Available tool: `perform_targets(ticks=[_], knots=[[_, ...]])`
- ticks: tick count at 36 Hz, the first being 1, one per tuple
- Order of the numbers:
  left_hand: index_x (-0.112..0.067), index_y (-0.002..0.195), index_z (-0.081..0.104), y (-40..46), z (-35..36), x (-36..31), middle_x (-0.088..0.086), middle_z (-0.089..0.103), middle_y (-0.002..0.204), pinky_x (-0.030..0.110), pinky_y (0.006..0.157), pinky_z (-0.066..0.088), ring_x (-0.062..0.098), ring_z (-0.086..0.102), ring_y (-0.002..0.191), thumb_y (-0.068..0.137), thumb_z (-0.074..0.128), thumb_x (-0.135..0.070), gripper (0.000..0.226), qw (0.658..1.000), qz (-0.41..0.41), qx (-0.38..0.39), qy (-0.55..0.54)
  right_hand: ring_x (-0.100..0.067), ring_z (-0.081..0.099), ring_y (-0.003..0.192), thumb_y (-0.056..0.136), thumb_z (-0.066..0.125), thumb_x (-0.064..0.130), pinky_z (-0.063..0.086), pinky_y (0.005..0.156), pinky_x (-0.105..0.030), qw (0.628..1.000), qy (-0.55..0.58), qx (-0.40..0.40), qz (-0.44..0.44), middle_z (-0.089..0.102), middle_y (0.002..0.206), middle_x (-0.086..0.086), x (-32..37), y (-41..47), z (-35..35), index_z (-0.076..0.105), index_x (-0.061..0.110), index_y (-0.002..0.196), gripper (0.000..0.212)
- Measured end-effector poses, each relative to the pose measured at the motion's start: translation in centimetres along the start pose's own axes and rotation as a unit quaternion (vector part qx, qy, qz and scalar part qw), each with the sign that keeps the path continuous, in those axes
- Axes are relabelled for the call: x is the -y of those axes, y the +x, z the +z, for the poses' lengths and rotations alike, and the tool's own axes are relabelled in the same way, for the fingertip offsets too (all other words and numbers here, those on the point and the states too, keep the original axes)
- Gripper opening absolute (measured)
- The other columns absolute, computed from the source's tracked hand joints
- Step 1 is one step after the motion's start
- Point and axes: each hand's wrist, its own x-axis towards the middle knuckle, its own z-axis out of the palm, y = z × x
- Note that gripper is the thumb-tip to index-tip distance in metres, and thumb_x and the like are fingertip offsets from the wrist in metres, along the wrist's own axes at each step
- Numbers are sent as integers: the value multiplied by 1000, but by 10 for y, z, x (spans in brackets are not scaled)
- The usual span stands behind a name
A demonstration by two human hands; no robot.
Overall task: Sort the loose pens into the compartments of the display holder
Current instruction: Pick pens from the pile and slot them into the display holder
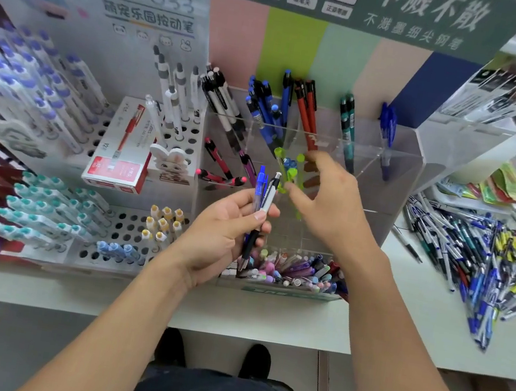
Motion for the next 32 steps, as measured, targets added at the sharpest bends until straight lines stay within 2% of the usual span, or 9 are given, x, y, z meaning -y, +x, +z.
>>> perform_targets(ticks=[3, 6, 10, 14, 17, 20, 23, 27, 32], knots=[[-7, 125, 60, 3, 4, -1, 2, 70, 100, 22, 65, 49, 8, 57, 75, 101, 48, 1, 28, 1000, -3, -2, 0, -15, 65, 97, 90, 75, 20, 56, 87, -31, 998, 40, -53, -7, 68, 118, -3, 4, -7, -10, 63, 10, 130, 42], [-7, 125, 62, 9, 11, -1, 4, 74, 107, 20, 66, 51, 6, 61, 77, 100, 51, 0, 28, 1000, 1, -4, 30, -9, 66, 78, 91, 76, 24, 56, 74, -27, 987, 117, -104, 29, 74, 94, -2, 8, -17, -24, 75, 11, 111, 25], [-7, 123, 65, 19, 26, -1, 8, 76, 109, 21, 70, 53, 8, 66, 81, 99, 55, -1, 26, 994, 5, 12, 113, -8, 58, 60, 88, 79, 17, 49, 61, -19, 949, 302, -14, 94, 62, 69, -11, 9, -29, -34, 77, 12, 101, 14], [-16, 109, 71, 31, 43, -1, 1, 78, 96, 23, 74, 56, 8, 67, 79, 98, 59, 1, 23, 973, 21, 45, 223, -19, 54, 68, 86, 80, 13, 44, 71, -34, 933, 336, -2, 129, 62, 71, -15, -12, -31, -45, 77, 15, 90, 5], [-24, 105, 70, 39, 57, -3, -3, 78, 92, 20, 67, 53, 5, 66, 77, 99, 59, 1, 28, 954, 20, 73, 289, -19, 62, 70, 90, 75, 7, 51, 71, -32, 932, 345, 22, 114, 71, 76, -19, -17, -33, -58, 75, 6, 88, 2], [-22, 109, 67, 47, 64, -5, -5, 77, 90, 18, 63, 50, 5, 65, 76, 99, 58, 1, 26, 951, 10, 66, 303, -9, 60, 70, 92, 71, 6, 50, 71, -21, 916, 381, -74, 100, 69, 74, 0, -24, -26, -78, 74, 12, 87, 9], [-21, 114, 65, 52, 67, -10, -9, 74, 89, 19, 63, 49, 5, 62, 75, 103, 52, -3, 24, 954, 12, 36, 297, -12, 59, 67, 97, 66, 9, 49, 62, -22, 866, 428, -247, 81, 68, 74, 2, -37, -15, -112, 70, 15, 91, 10], [-14, 120, 62, 53, 70, -12, -4, 67, 86, 25, 60, 46, 11, 56, 69, 106, 43, -4, 26, 990, -23, 13, 139, -16, 66, 67, 98, 67, 19, 57, 63, -32, 864, 277, -420, 1, 68, 78, -1, -46, 7, -141, 68, 14, 96, 5], [-18, 126, 60, 46, 70, -9, 2, 67, 88, 28, 65, 52, 14, 60, 72, 106, 40, -1, 34, 999, -32, 22, 24, -21, 64, 77, 92, 68, 25, 55, 75, -40, 960, 4, -278, -11, 70, 88, -3, -59, 40, -130, 74, 12, 95, 14]])
